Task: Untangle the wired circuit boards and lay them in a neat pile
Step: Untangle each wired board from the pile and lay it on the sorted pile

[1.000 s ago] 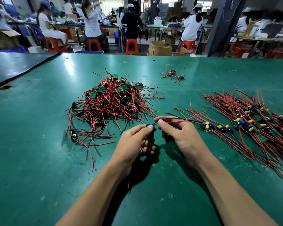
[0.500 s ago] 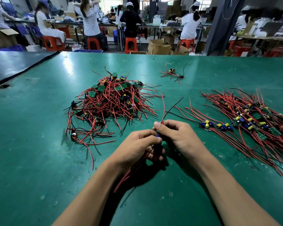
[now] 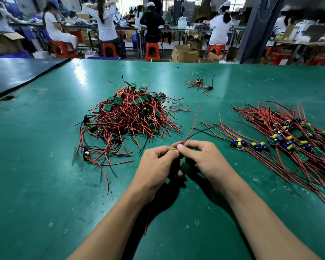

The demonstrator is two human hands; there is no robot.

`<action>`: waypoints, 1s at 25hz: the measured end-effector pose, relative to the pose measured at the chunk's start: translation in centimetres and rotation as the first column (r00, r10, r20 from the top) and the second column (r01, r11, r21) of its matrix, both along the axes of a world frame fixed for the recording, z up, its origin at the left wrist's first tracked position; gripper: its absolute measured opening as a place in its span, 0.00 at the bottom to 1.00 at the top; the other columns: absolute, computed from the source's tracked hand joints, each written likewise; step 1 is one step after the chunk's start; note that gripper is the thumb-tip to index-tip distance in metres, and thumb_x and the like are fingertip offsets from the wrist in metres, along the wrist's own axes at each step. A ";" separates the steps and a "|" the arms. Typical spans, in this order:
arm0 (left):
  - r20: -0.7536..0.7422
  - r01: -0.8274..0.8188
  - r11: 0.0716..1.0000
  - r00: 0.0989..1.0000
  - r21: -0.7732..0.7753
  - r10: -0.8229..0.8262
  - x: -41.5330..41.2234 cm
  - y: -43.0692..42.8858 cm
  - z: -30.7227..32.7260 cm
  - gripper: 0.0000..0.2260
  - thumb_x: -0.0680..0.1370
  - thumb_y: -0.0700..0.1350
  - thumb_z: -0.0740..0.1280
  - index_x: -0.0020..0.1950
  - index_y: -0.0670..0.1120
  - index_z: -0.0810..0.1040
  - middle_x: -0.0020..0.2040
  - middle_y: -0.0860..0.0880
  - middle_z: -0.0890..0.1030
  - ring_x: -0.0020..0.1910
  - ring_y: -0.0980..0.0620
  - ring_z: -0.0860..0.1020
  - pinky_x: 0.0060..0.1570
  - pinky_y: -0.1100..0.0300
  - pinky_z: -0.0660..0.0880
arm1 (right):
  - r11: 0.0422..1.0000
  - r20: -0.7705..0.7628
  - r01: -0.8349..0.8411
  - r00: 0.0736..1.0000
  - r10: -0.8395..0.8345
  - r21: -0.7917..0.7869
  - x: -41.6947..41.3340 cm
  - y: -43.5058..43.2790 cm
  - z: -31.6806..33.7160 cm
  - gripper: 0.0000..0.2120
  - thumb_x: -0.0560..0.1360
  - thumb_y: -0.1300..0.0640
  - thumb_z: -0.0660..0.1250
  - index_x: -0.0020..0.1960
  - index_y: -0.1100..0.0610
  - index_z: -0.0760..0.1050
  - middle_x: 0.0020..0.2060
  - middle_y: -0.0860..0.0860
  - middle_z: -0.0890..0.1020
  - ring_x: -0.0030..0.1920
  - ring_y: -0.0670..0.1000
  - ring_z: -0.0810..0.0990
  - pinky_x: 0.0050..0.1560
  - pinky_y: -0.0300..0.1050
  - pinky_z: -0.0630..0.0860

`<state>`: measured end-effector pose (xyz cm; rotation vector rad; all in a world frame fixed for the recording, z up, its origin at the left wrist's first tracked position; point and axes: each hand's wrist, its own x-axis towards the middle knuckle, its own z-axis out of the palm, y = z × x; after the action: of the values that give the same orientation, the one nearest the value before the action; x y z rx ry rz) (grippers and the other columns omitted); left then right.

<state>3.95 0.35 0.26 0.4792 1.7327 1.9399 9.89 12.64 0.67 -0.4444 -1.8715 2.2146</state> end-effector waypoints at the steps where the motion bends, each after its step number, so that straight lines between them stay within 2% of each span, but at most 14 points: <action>1: -0.007 0.009 1.000 1.000 -0.022 -0.009 -0.1 0.0 0.0 0.08 0.77 0.36 0.65 0.42 0.35 0.81 0.30 0.44 0.78 0.24 0.50 0.75 0.26 0.63 0.73 | 0.998 -0.005 0.051 0.999 -0.051 0.044 -0.1 0.1 -0.2 0.07 0.79 0.59 0.68 0.49 0.61 0.83 0.31 0.52 0.81 0.28 0.50 0.78 0.31 0.40 0.76; 3: -0.023 0.057 0.996 0.998 -0.061 -0.059 -0.2 0.1 0.0 0.08 0.76 0.37 0.66 0.40 0.36 0.81 0.30 0.43 0.78 0.23 0.50 0.73 0.26 0.64 0.71 | 0.964 -0.004 0.166 0.986 -0.169 0.208 -0.4 0.7 -0.5 0.07 0.79 0.57 0.68 0.48 0.59 0.84 0.25 0.41 0.78 0.25 0.40 0.75 0.31 0.33 0.70; 5: -0.053 0.110 0.988 0.992 -0.107 -0.116 -0.2 0.1 0.1 0.08 0.75 0.37 0.67 0.38 0.38 0.82 0.30 0.44 0.78 0.24 0.50 0.72 0.27 0.63 0.69 | 0.922 -0.030 0.249 0.967 -0.252 0.297 -0.7 1.2 -0.8 0.08 0.79 0.57 0.68 0.48 0.59 0.84 0.20 0.38 0.73 0.22 0.38 0.72 0.27 0.28 0.63; 7: -0.064 0.158 0.979 0.984 -0.126 -0.167 -0.2 0.0 0.1 0.08 0.76 0.38 0.67 0.38 0.40 0.82 0.30 0.45 0.78 0.24 0.51 0.71 0.27 0.63 0.68 | 0.921 -0.051 0.315 0.949 -0.312 0.229 -1.0 1.6 -1.1 0.08 0.80 0.58 0.67 0.48 0.58 0.84 0.18 0.40 0.69 0.18 0.41 0.65 0.23 0.27 0.61; 9: -0.064 0.196 0.971 0.976 -0.136 -0.206 -0.1 0.0 0.2 0.09 0.76 0.38 0.67 0.38 0.42 0.83 0.30 0.46 0.77 0.23 0.52 0.71 0.25 0.65 0.67 | 0.924 -0.058 0.364 0.931 -0.359 0.115 -1.1 1.8 -1.1 0.09 0.81 0.58 0.66 0.46 0.57 0.83 0.20 0.41 0.66 0.19 0.41 0.60 0.21 0.31 0.59; 11: -0.074 0.204 0.967 0.973 -0.155 -0.217 0.0 0.0 0.1 0.09 0.76 0.38 0.67 0.38 0.42 0.83 0.30 0.46 0.77 0.23 0.53 0.70 0.25 0.65 0.66 | 0.918 -0.089 0.397 0.914 -0.397 -0.013 -1.3 2.0 -0.9 0.10 0.81 0.59 0.64 0.44 0.57 0.82 0.26 0.45 0.68 0.21 0.42 0.60 0.21 0.33 0.59; 14: -0.122 0.122 0.976 0.982 -0.183 -0.145 0.2 0.1 -0.2 0.08 0.77 0.41 0.68 0.39 0.43 0.83 0.30 0.46 0.78 0.24 0.50 0.72 0.28 0.61 0.68 | 0.908 -0.091 0.386 0.911 -0.403 -0.160 -1.4 2.4 -0.6 0.11 0.82 0.59 0.63 0.44 0.59 0.82 0.35 0.48 0.71 0.23 0.42 0.62 0.21 0.34 0.60; 17: -0.091 0.083 0.991 0.992 -0.103 -0.092 0.5 0.1 -0.2 0.08 0.79 0.41 0.67 0.42 0.41 0.83 0.29 0.45 0.80 0.23 0.49 0.76 0.27 0.61 0.74 | 0.973 -0.020 0.203 0.978 -0.206 -0.109 -0.9 1.6 -0.9 0.09 0.80 0.56 0.67 0.46 0.58 0.84 0.31 0.48 0.72 0.23 0.43 0.64 0.22 0.35 0.62; 19: -0.057 0.078 0.995 0.995 -0.054 -0.081 0.4 0.1 0.0 0.08 0.80 0.39 0.65 0.44 0.39 0.82 0.30 0.43 0.81 0.24 0.48 0.77 0.26 0.56 0.78 | 0.996 0.009 0.039 0.999 -0.038 -0.086 -0.5 0.8 -1.0 0.08 0.79 0.57 0.68 0.47 0.59 0.84 0.25 0.48 0.72 0.21 0.44 0.66 0.21 0.34 0.65; 20: -0.051 0.072 0.996 0.996 -0.050 -0.075 0.4 0.1 0.0 0.09 0.79 0.38 0.64 0.44 0.38 0.82 0.30 0.42 0.81 0.24 0.47 0.77 0.27 0.52 0.79 | 0.997 0.023 0.015 1.000 -0.014 -0.075 -0.4 0.6 -1.1 0.07 0.79 0.57 0.68 0.48 0.59 0.83 0.23 0.47 0.72 0.21 0.44 0.66 0.21 0.34 0.65; 22: -0.050 0.070 0.996 0.996 -0.057 -0.073 0.3 0.1 0.0 0.09 0.78 0.38 0.65 0.41 0.38 0.82 0.30 0.40 0.80 0.24 0.46 0.76 0.27 0.52 0.79 | 0.997 0.051 0.069 0.996 -0.068 -0.033 -0.6 0.7 -1.0 0.08 0.79 0.57 0.68 0.47 0.59 0.84 0.23 0.47 0.70 0.21 0.44 0.64 0.21 0.34 0.62; 25: -0.102 0.106 0.985 0.987 -0.133 -0.120 0.4 -0.1 -0.1 0.08 0.76 0.39 0.67 0.39 0.41 0.83 0.29 0.44 0.80 0.24 0.48 0.75 0.28 0.59 0.72 | 0.969 0.028 0.238 0.971 -0.236 -0.071 -1.0 1.5 -0.9 0.09 0.81 0.60 0.66 0.46 0.61 0.82 0.27 0.49 0.69 0.22 0.44 0.61 0.21 0.35 0.59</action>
<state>4.34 0.28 0.15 0.6347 1.8421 1.7410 8.92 14.12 -0.23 -0.6674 -1.6519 2.1306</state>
